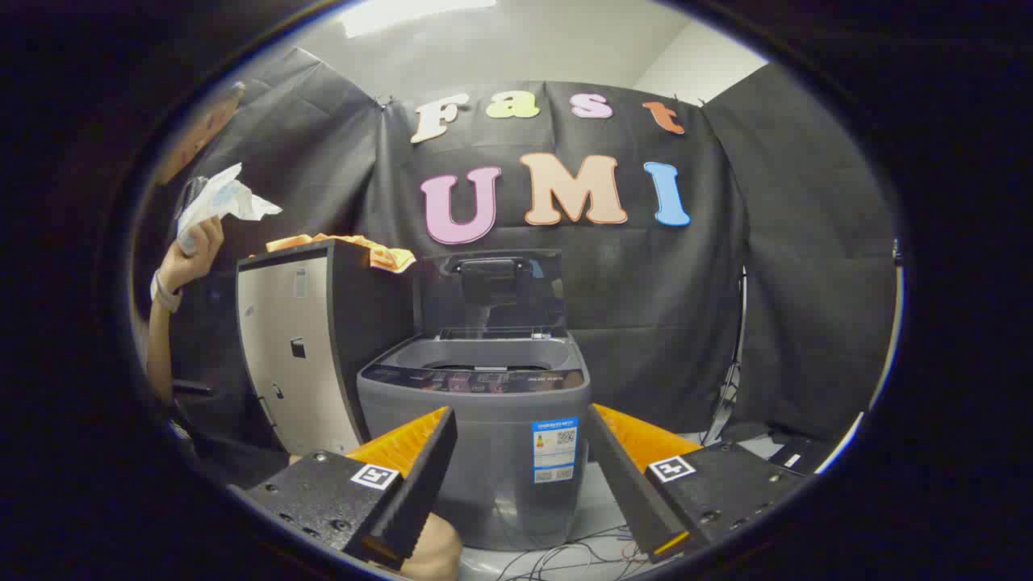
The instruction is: Put the clothes into the washing machine and then close the washing machine lid.
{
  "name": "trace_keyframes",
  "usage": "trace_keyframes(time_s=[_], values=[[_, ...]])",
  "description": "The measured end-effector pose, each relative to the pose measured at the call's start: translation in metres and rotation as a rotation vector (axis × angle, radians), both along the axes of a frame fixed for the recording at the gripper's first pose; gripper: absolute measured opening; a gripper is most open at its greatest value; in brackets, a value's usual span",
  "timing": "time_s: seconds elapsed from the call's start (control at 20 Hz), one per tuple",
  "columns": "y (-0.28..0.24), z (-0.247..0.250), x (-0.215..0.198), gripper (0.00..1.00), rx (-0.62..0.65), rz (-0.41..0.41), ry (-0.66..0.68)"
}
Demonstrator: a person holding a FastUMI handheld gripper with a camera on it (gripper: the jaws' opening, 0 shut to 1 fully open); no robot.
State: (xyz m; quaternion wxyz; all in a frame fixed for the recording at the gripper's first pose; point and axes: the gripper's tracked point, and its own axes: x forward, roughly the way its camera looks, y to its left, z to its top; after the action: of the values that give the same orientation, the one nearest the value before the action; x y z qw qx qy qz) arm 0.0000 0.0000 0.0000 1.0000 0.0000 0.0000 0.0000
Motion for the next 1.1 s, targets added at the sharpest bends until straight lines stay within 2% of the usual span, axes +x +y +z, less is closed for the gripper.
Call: trace_keyframes(time_s=[1.1], values=[[-0.0005,0.0020,-0.0020,0.97,0.001,0.000,0.001]])
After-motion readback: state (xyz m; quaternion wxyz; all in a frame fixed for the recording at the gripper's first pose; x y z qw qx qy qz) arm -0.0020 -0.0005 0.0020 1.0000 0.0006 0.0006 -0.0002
